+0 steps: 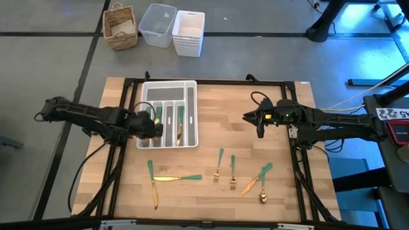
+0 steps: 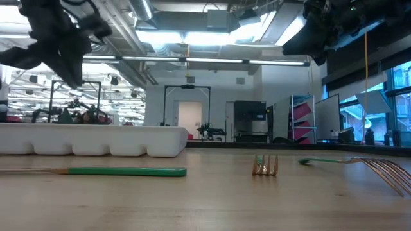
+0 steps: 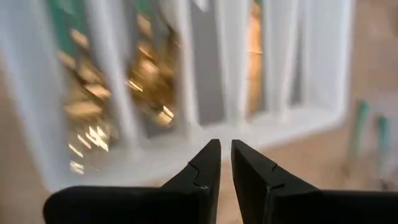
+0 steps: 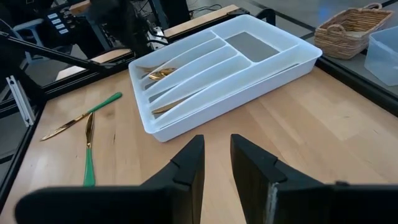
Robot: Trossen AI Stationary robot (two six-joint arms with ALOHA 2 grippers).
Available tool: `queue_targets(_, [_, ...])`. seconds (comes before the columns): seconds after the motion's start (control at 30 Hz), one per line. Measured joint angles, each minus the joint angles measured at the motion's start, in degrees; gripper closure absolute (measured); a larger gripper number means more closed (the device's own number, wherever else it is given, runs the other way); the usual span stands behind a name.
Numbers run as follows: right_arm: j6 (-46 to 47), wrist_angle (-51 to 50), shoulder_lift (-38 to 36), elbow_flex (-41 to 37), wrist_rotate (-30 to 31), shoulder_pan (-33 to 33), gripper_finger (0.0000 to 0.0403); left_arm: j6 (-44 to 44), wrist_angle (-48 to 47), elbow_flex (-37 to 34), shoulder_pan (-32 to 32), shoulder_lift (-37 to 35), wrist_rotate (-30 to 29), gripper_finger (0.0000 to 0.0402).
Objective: Sort silverware
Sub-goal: Put the green knife into the white silverware tray
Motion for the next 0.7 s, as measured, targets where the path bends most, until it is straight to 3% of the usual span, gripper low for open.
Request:
queue_targets(0.33, [0.1, 0.09, 0.0, 0.0, 0.0, -0.01, 0.0322, -8.4, 13.32, 0.02, -16.77, 3.3, 0.69, 0.0369])
queue_targets(0.7, [4.98, 0.19, 0.0, 0.0, 0.0, -0.01, 0.0322, -26.59, 22.23, 0.02, -33.17, 13.64, 4.03, 0.0369])
